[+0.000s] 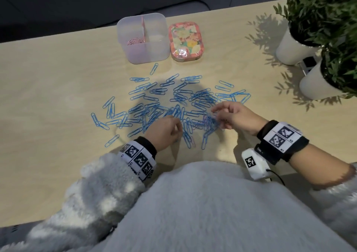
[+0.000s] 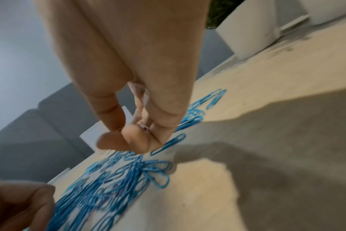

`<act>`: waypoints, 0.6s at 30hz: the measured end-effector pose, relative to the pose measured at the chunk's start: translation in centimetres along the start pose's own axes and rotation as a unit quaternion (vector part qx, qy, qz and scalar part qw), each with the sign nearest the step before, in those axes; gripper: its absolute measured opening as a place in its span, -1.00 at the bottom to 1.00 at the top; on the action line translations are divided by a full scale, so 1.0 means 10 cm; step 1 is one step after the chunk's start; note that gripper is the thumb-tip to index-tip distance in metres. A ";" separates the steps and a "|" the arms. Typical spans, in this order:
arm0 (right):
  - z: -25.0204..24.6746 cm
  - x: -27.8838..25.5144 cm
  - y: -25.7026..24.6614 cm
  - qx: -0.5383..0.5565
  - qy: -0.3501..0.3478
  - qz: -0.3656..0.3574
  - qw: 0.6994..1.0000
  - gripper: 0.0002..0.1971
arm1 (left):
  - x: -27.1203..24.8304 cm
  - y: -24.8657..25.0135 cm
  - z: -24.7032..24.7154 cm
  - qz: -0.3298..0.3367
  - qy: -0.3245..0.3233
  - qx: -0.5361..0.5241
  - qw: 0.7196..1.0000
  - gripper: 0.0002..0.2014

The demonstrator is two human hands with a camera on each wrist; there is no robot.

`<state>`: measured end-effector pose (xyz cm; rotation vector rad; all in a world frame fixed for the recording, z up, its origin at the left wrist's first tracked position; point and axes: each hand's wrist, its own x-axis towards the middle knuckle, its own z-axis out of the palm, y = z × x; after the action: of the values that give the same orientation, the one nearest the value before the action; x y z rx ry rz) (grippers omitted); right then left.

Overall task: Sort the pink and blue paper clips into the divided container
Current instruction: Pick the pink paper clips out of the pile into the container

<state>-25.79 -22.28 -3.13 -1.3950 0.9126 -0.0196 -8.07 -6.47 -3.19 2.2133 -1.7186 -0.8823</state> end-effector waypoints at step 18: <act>0.44 0.07 -0.10 -0.594 -0.035 -0.186 0.782 -0.84 | 0.03 0.00 0.14 0.059 -0.013 -0.066 0.996 -0.91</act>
<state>-22.40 -19.24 -3.05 -2.7248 0.5206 0.3698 -8.84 -6.53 -4.38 2.0041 -1.7292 -0.9691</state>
